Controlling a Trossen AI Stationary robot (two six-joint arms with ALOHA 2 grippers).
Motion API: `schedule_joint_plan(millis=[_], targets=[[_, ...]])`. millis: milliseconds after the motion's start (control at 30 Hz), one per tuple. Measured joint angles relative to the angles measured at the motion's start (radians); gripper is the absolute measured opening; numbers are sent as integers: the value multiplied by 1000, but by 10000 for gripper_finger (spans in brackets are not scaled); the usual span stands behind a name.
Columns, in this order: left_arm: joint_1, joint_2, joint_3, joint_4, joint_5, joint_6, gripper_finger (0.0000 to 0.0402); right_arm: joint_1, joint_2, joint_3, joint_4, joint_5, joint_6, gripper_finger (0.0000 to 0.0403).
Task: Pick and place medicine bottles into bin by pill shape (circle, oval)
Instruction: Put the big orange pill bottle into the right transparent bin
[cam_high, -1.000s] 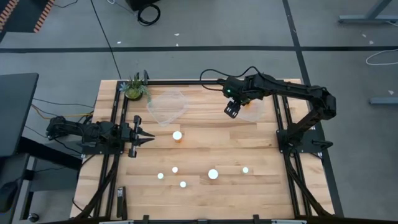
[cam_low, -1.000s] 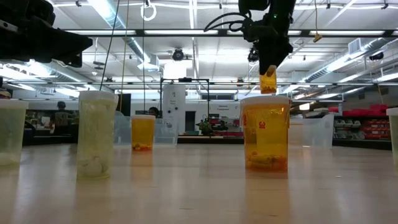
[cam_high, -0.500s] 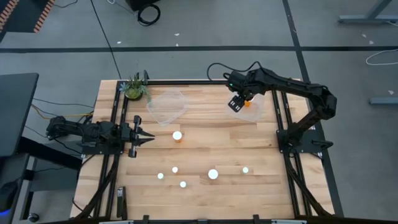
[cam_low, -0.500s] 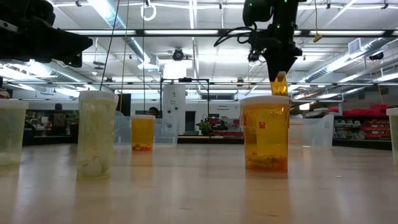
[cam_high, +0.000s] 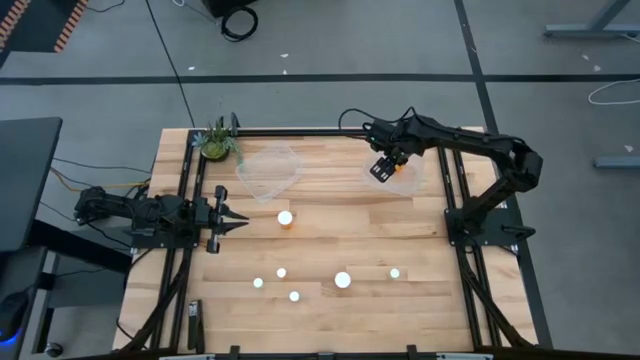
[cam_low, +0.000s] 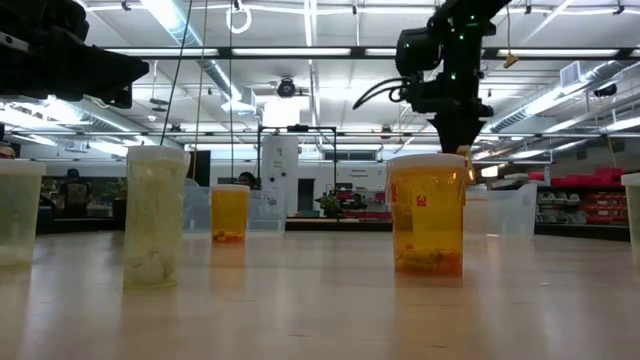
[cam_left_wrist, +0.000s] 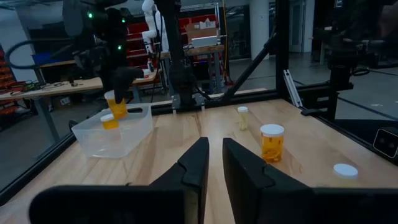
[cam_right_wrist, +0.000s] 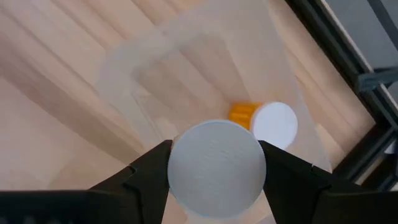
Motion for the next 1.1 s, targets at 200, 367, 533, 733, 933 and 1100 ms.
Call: schedule_joint_plan(millis=[200,367,533,733,933,1100], targets=[[0,0,0,0,0,0,58,-17,0,-70,1,-14,6,228],[0,0,0,0,0,0,51,-22,0,-107,12,-14,11,228],[0,0,0,0,0,0,55,-22,0,-127,32,-10,18,228],[0,0,0,0,0,0,59,-21,0,-161,68,-7,15,228],[0,0,0,0,0,0,51,-20,-31,-203,89,8,2,228],[0,0,0,0,0,0,56,-22,-164,-305,168,8,12,228]])
